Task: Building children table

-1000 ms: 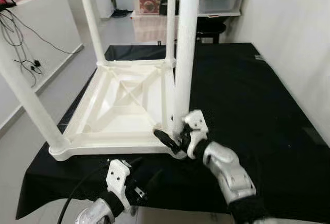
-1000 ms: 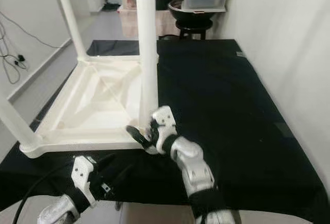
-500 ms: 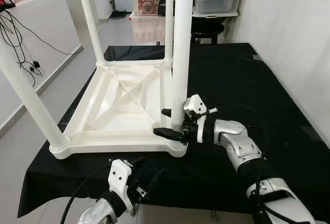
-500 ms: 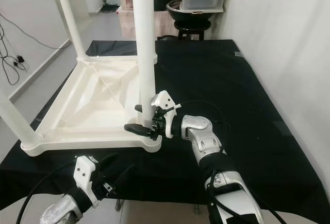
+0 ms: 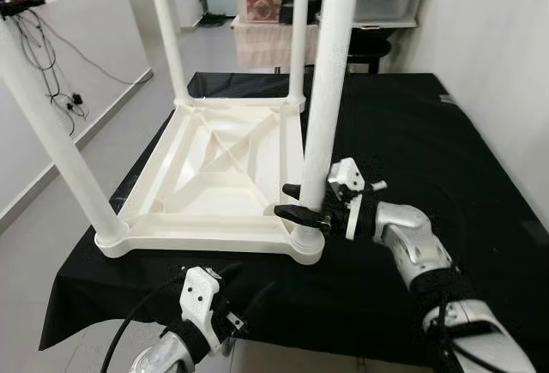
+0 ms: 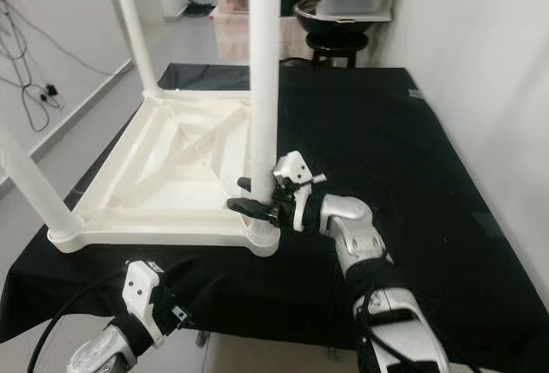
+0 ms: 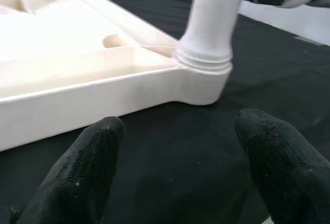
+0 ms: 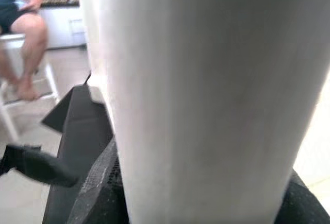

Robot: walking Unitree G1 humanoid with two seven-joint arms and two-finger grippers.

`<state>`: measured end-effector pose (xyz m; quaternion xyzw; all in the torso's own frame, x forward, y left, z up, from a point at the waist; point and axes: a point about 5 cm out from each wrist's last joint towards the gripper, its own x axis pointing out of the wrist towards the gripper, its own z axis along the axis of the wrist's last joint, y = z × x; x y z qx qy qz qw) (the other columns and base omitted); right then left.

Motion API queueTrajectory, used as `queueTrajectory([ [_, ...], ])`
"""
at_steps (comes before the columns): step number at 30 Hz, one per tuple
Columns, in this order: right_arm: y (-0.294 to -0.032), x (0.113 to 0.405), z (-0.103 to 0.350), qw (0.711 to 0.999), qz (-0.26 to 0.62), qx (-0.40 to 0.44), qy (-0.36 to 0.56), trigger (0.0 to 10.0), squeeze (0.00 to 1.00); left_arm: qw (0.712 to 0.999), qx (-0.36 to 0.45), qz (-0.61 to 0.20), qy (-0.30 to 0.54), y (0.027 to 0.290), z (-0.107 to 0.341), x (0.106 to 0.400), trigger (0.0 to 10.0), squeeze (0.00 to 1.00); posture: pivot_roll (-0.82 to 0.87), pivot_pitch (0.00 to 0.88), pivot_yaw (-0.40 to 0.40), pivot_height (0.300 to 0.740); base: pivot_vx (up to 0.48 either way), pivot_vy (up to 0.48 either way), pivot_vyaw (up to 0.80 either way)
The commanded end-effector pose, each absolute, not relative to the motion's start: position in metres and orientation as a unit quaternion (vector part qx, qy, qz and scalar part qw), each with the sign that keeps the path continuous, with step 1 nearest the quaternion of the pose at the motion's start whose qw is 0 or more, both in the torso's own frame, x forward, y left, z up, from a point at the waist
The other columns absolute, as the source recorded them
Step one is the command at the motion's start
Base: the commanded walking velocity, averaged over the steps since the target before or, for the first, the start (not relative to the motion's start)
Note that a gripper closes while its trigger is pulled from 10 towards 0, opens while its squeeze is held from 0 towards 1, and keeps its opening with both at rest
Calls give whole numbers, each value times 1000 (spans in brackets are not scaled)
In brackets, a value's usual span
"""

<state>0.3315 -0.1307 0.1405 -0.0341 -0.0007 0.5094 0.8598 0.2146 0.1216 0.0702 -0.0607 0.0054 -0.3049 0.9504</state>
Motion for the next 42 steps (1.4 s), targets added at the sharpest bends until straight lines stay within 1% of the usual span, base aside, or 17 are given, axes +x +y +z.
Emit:
queueTrajectory([
  [1, -120, 320, 111, 867, 493, -35, 58, 0, 0, 950, -60, -305, 6, 122, 70, 213, 10000, 0, -14, 0, 0, 740, 0, 0, 0],
  [2, -111, 313, 88, 926, 369, -17, 79, 0, 0, 950, -60, -305, 7, 124, 71, 214, 10000, 0, -29, 0, 7, 740, 0, 0, 0],
  [3, -111, 313, 88, 926, 369, -17, 79, 0, 0, 950, -60, -305, 7, 124, 71, 214, 10000, 0, -29, 0, 7, 740, 0, 0, 0],
  [4, -108, 306, 74, 957, 273, -5, 98, 0, 0, 950, -60, -306, 7, 125, 71, 214, 10000, 0, -29, 0, 7, 740, 0, 0, 0],
  [5, -100, 298, 68, 966, 240, -43, 89, 0, 0, 949, -59, -308, 9, 126, 71, 215, 10000, 0, -17, 0, 13, 740, 0, 0, 0],
  [15, -98, 302, 72, 964, 246, -48, 88, 0, 0, 949, -56, -309, 12, 128, 70, 219, 10000, 0, -23, 0, 15, 740, 0, 0, 0],
  [16, -95, 303, 74, 963, 251, -49, 88, 4471, 0, 951, -55, -305, 11, 128, 70, 219, 10000, 0, -21, 0, 15, 740, 0, 0, 0],
  [17, -92, 302, 77, 960, 262, -42, 88, 10000, 0, 952, -55, -302, 10, 128, 70, 220, 10000, 0, -17, 0, 16, 740, 0, 0, 0],
  [18, -92, 302, 77, 960, 262, -42, 88, 10000, 0, 952, -55, -302, 10, 128, 70, 220, 10000, 0, -17, 0, 16, 740, 0, 0, 0],
  [19, -91, 304, 81, 959, 268, -43, 80, 10000, 322, 952, -54, -301, 9, 128, 70, 220, 10000, 0, -12, 0, 16, 740, 0, 0, 0],
  [20, -89, 307, 89, 953, 293, -24, 68, 10000, 1000, 952, -54, -300, 9, 128, 70, 220, 10000, 0, -11, 0, 18, 740, 0, 0, 0],
  [25, -86, 317, 119, 936, 353, 5, 9, 10000, 1000, 952, -55, -302, 9, 127, 70, 220, 10000, 0, -16, 0, 22, 740, 0, 0, 0],
  [26, -86, 321, 133, 917, 399, 3, -12, 10000, 141, 951, -56, -304, 9, 127, 70, 221, 10000, 0, -15, 0, 21, 740, 0, 0, 0],
  [27, -86, 322, 143, 897, 441, -5, -27, 10000, 0, 951, -57, -304, 10, 126, 70, 221, 10000, 0, -15, 0, 21, 740, 0, 0, 0],
  [32, -90, 323, 149, 833, 548, -79, -7, 10000, 0, 951, -58, -304, 8, 125, 70, 221, 10000, 0, 1, 0, 8, 740, 0, 0, 0],
  [39, -92, 326, 150, 790, 603, -112, 12, 10000, 0, 953, -58, -298, 6, 125, 70, 221, 10000, 0, 9, 0, 4, 740, 0, 0, 0],
  [42, -92, 331, 155, 790, 605, -104, 8, 10000, 0, 953, -58, -298, 7, 125, 70, 222, 10000, 0, 9, 0, 4, 740, 0, 0, 0],
])
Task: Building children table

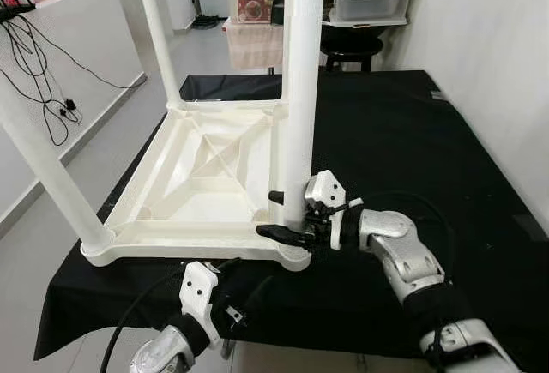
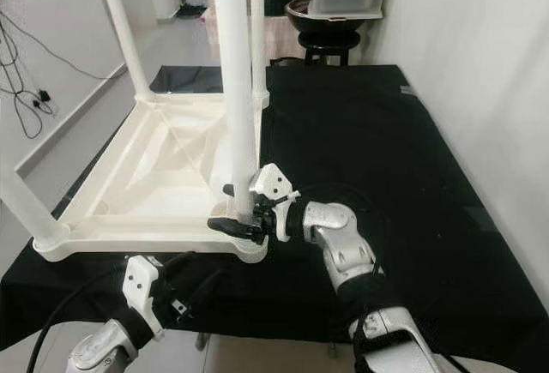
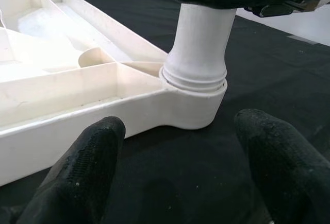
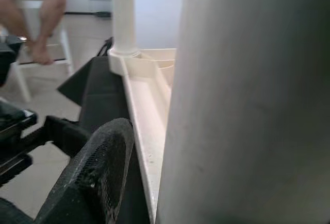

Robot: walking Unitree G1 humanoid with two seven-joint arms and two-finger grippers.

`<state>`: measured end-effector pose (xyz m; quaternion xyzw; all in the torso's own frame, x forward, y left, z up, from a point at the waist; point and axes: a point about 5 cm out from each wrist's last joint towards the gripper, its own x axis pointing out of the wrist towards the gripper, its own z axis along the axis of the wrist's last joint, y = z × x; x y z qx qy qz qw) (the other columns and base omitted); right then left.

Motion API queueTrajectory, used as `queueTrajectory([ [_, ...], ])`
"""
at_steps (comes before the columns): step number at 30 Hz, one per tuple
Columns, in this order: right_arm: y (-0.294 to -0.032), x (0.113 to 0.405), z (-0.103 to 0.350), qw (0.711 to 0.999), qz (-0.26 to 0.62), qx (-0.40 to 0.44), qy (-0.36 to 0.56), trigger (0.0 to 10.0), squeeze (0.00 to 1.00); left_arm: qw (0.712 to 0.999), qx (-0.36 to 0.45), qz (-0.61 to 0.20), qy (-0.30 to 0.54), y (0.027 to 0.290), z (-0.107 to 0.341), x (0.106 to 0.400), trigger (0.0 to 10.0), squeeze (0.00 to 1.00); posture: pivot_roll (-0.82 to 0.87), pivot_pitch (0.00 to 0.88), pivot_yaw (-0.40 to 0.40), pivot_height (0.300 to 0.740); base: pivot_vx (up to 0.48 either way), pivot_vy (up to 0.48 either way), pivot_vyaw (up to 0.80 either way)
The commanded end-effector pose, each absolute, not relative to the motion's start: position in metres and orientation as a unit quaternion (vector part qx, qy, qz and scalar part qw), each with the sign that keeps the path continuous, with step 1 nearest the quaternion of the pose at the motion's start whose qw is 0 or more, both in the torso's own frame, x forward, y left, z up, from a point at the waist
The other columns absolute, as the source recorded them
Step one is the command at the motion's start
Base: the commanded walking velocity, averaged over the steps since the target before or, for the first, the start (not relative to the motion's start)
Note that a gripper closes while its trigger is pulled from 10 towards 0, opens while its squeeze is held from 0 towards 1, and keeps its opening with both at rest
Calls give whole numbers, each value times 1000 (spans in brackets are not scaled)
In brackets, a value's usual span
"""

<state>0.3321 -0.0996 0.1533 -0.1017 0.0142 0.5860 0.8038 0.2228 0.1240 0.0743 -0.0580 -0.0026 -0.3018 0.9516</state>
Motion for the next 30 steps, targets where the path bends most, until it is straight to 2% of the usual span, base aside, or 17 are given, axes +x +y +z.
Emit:
queueTrajectory([
  [1, -93, 333, 156, 789, 606, -99, 9, 3137, 0, 953, -58, -298, 7, 125, 70, 222, 10000, 0, 7, 0, 6, 740, 0, 0, 0],
  [2, -93, 334, 157, 788, 607, -97, 10, 0, 0, 953, -58, -298, 7, 125, 71, 222, 10000, 0, 7, 0, 6, 740, 0, 0, 0],
  [8, -96, 333, 154, 777, 623, -83, 18, 0, 0, 953, -59, -298, 7, 124, 70, 222, 10000, 0, -1, 0, 7, 740, 0, 0, 0],
  [13, -101, 326, 144, 784, 617, -70, 19, 0, 0, 953, -60, -298, 8, 125, 70, 222, 10000, 0, -8, 0, 13, 740, 0, 0, 0],
  [15, -102, 321, 139, 798, 598, -64, 18, 0, 0, 953, -60, -298, 8, 125, 71, 222, 10000, 0, -16, 0, 14, 740, 0, 0, 0],
  [16, -103, 318, 132, 817, 572, -71, 22, 0, 0, 953, -60, -298, 7, 125, 71, 222, 10000, 0, -18, 0, 15, 740, 0, 0, 0],
  [17, -103, 318, 132, 817, 572, -71, 22, 0, 0, 953, -60, -298, 7, 125, 71, 222, 10000, 0, -18, 0, 15, 740, 0, 0, 0],
  [18, -104, 316, 128, 830, 553, -76, 24, 0, 0, 953, -61, -298, 7, 125, 71, 222, 10000, 0, -18, 0, 15, 740, 0, 0, 0],
  [19, -104, 324, 119, 915, 402, -30, 8, 0, 0, 953, -60, -298, 7, 127, 71, 221, 10000, 0, -43, 0, 19, 740, 0, 0, 0],
  [20, -97, 304, 84, 939, 331, -66, 62, 0, 0, 953, -60, -298, 7, 127, 71, 221, 10000, 0, -46, 0, 18, 740, 0, 0, 0],
  [21, -97, 304, 84, 939, 331, -66, 62, 0, 0, 953, -60, -298, 7, 127, 71, 221, 10000, 0, -46, 0, 18, 740, 0, 0, 0],
  [22, -91, 287, 62, 947, 292, -98, 94, 0, 0, 953, -60, -298, 7, 127, 72, 221, 10000, 0, -35, 0, 17, 740, 0, 0, 0],
  [23, -86, 283, 67, 950, 276, -130, 62, 0, 0, 952, -59, -300, 8, 128, 72, 222, 10000, 0, -28, 0, 19, 740, 0, 0, 0],
  [25, -95, 298, 78, 968, 239, -64, 52, 0, 0, 953, -56, -298, 9, 130, 71, 222, 10000, 0, -68, 0, 48, 740, 0, 0, 0],
  [27, -100, 302, 77, 972, 224, -41, 61, 0, 0, 953, -56, -298, 9, 130, 71, 223, 10000, 0, -53, 0, 41, 740, 0, 0, 0],
  [30, -98, 302, 76, 966, 247, -35, 66, 0, 0, 951, -58, -303, 12, 128, 71, 223, 10000, 0, -41, 0, 30, 740, 0, 0, 0],
])
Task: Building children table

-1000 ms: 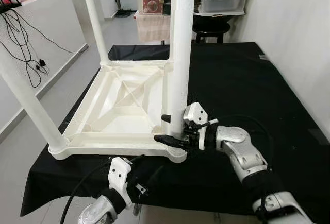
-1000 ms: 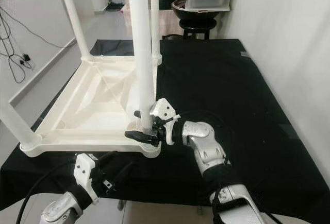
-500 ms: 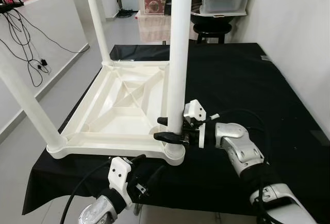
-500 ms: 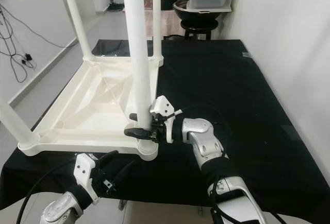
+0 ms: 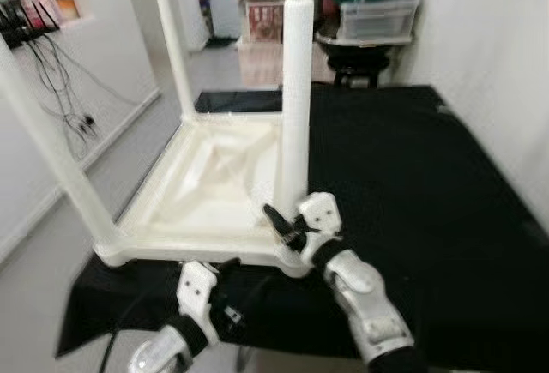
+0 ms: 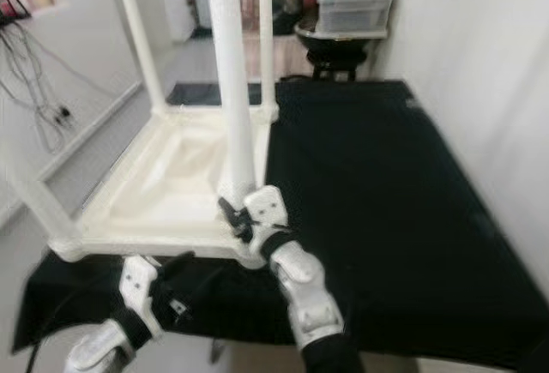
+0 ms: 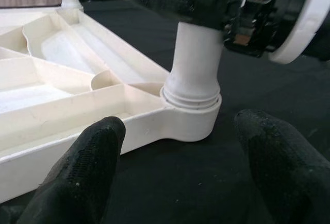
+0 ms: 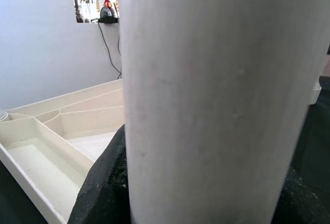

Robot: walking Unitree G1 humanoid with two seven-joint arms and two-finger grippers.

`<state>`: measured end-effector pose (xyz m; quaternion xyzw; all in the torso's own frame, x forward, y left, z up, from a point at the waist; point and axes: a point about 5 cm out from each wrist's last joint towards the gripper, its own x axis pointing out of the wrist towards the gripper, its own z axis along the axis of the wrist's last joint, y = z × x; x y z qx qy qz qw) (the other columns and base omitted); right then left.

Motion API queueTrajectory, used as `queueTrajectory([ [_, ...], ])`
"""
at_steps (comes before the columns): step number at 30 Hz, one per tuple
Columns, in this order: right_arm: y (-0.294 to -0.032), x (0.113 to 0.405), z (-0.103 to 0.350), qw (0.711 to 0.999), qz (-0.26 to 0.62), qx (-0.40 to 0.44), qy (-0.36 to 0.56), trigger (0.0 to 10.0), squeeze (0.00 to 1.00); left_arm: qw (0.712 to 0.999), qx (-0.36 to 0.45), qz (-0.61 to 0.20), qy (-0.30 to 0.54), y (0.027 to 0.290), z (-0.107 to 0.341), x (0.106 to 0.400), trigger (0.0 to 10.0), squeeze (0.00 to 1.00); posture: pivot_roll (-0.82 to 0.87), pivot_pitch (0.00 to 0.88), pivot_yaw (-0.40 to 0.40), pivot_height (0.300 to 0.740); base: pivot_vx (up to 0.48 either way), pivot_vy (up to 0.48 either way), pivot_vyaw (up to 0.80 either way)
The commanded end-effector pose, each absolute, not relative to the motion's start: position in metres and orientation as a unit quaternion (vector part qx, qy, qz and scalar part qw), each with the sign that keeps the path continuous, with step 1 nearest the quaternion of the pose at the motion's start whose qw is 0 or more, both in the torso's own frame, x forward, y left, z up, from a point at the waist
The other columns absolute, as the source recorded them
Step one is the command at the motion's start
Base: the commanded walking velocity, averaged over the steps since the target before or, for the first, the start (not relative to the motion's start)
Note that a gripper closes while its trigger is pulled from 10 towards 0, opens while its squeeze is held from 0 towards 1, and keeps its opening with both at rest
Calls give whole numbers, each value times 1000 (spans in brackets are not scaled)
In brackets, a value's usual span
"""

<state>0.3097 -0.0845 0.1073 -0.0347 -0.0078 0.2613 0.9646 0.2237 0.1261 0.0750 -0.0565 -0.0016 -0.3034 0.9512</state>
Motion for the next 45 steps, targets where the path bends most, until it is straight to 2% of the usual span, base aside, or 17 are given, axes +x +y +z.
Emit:
queueTrajectory([
  [1, -96, 302, 78, 964, 255, -32, 66, 5804, 0, 951, -59, -304, 12, 128, 71, 223, 10000, 0, -38, 0, 29, 740, 0, 0, 0],
  [4, -95, 302, 80, 963, 259, -29, 65, 5804, 0, 951, -58, -305, 12, 129, 71, 223, 10000, 0, -37, 0, 33, 740, 0, 0, 0],
  [5, -94, 301, 81, 965, 253, -28, 65, 10000, 773, 951, -58, -304, 12, 129, 71, 223, 10000, 0, -37, 0, 33, 740, 0, 0, 0],
  [6, -89, 306, 101, 950, 312, -1, 33, 10000, 1000, 953, -56, -298, 10, 129, 71, 224, 10000, 0, -17, 0, 27, 740, 0, 0, 0],
  [10, -86, 314, 128, 917, 398, -2, -7, 10000, 973, 954, -55, -295, 10, 129, 71, 225, 10000, 0, -14, 0, 23, 740, 0, 0, 0],
  [11, -87, 318, 135, 906, 424, -11, -14, 10000, 35, 954, -54, -295, 10, 129, 71, 226, 10000, 0, -11, 0, 20, 740, 0, 0, 0],
  [14, -89, 320, 141, 893, 449, -18, -19, 10000, 0, 954, -54, -295, 9, 129, 71, 226, 10000, 0, -11, 0, 19, 740, 0, 0, 0],
  [16, -95, 325, 152, 851, 522, -49, -21, 10000, 0, 954, -54, -294, 9, 128, 71, 226, 10000, 0, -6, 0, 17, 740, 0, 0, 0],
  [18, -101, 328, 154, 829, 557, -57, -10, 10000, 0, 954, -54, -294, 8, 128, 71, 226, 10000, 0, -2, 0, 12, 740, 0, 0, 0],
  [25, -112, 341, 158, 816, 575, -57, 16, 10000, 0, 955, -56, -293, 7, 126, 71, 226, 10000, 0, 8, 0, 2, 740, 0, 0, 0],
  [26, -114, 342, 159, 815, 576, -52, 18, 8549, 0, 955, -56, -292, 7, 126, 71, 225, 10000, 0, 8, 0, 2, 740, 0, 0, 0],
  [27, -114, 342, 159, 815, 576, -52, 18, 8549, 0, 955, -56, -292, 7, 126, 71, 225, 10000, 0, 8, 0, 2, 740, 0, 0, 0],
  [29, -116, 344, 160, 815, 578, -42, 18, 0, 0, 955, -56, -292, 7, 125, 70, 225, 10000, 0, 9, 0, 3, 740, 0, 0, 0],
  [35, -125, 344, 164, 803, 595, -24, 13, 0, 0, 954, -58, -293, 9, 125, 70, 224, 10000, 0, -2, 0, 10, 740, 0, 0, 0],
  [41, -148, 335, 151, 814, 580, -12, 22, 0, 0, 954, -59, -295, 10, 125, 70, 223, 10000, 0, 0, 0, 10, 740, 0, 0, 0],
  [44, -151, 324, 141, 827, 561, -10, 30, 0, 0, 954, -59, -294, 10, 126, 70, 222, 10000, 0, -7, 0, 8, 740, 0, 0, 0],
  [45, -147, 322, 128, 865, 500, -17, 44, 0, 0, 954, -59, -294, 10, 127, 70, 222, 10000, 0, -8, 0, 5, 740, 0, 0, 0],
])
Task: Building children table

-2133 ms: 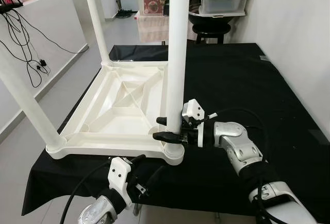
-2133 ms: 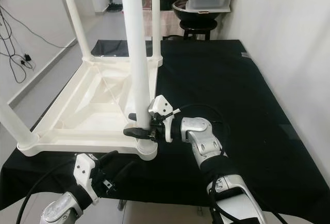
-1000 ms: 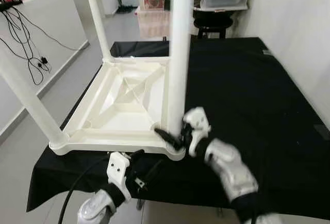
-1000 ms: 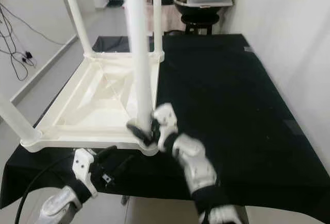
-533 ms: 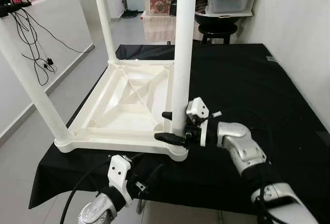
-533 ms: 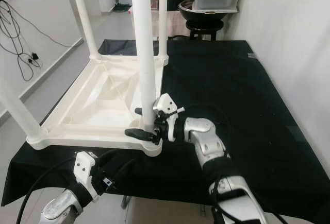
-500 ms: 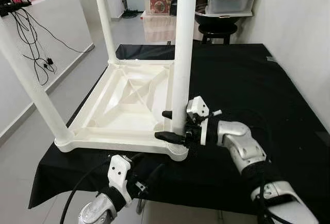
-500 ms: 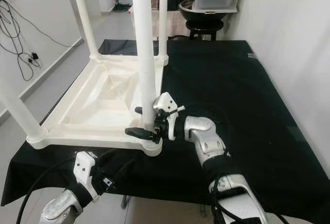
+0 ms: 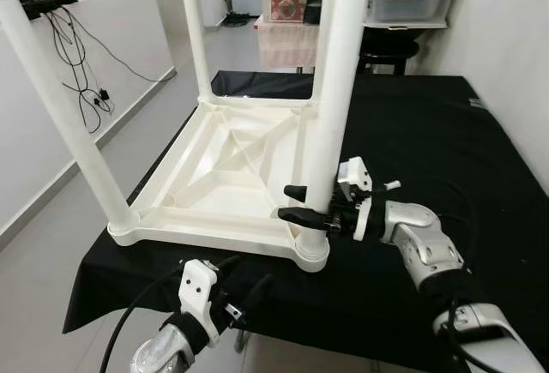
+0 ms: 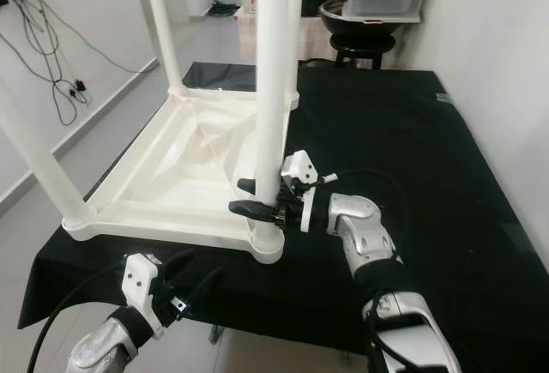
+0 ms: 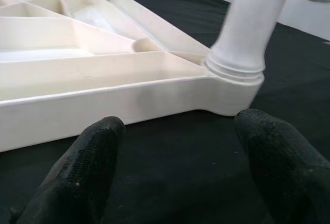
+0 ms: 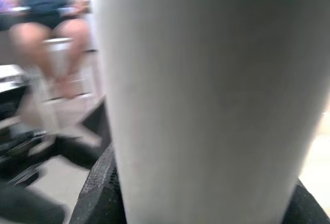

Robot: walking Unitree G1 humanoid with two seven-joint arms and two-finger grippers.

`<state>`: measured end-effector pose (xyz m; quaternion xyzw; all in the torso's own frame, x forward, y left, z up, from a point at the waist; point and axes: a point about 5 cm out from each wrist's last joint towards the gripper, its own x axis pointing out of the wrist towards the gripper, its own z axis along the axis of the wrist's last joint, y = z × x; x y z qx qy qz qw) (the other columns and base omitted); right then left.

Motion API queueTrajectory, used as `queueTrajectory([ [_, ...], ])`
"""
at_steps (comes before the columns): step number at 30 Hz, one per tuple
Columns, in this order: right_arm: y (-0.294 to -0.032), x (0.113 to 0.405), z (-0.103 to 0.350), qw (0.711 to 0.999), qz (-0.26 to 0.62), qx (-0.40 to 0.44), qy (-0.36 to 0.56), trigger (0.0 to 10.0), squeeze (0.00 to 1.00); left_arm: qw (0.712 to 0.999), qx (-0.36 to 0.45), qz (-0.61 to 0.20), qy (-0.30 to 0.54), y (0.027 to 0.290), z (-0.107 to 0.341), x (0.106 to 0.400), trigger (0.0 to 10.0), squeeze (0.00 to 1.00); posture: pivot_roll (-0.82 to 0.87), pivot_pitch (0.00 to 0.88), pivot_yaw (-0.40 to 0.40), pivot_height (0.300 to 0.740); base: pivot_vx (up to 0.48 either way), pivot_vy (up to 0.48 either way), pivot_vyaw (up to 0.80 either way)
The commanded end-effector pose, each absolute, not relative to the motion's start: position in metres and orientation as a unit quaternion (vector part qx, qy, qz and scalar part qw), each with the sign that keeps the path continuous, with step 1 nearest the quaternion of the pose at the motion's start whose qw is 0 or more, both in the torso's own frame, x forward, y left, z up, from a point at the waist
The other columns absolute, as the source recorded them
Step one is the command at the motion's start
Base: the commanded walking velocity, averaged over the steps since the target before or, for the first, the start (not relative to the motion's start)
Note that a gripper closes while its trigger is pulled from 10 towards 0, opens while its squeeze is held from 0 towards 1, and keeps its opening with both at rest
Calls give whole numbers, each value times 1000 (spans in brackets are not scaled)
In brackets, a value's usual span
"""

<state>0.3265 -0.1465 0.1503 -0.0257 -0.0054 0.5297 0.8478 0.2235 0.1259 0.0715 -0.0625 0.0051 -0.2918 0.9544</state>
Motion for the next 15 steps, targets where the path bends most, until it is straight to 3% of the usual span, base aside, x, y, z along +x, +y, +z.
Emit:
queueTrajectory([
  [1, -144, 326, 111, 928, 365, -24, 67, 0, 0, 954, -59, -293, 10, 129, 70, 221, 10000, 0, -15, 0, 2, 740, 0, 0, 0],
  [2, -151, 326, 92, 977, 187, -31, 101, 0, 0, 954, -59, -293, 10, 130, 70, 221, 10000, 0, -15, 0, 2, 740, 0, 0, 0],
  [3, -139, 309, 72, 980, 151, -20, 126, 0, 0, 954, -58, -293, 10, 130, 70, 221, 10000, 0, 5, 0, 14, 740, 0, 0, 0],
  [6, -121, 288, 58, 975, 173, -28, 139, 0, 0, 954, -56, -293, 12, 132, 70, 222, 10000, 0, -15, 0, 36, 740, 0, 0, 0],
  [15, -101, 308, 82, 968, 228, -46, 99, 0, 0, 955, -57, -292, 11, 130, 70, 226, 10000, 0, -6, 0, 13, 740, 0, 0, 0],
])
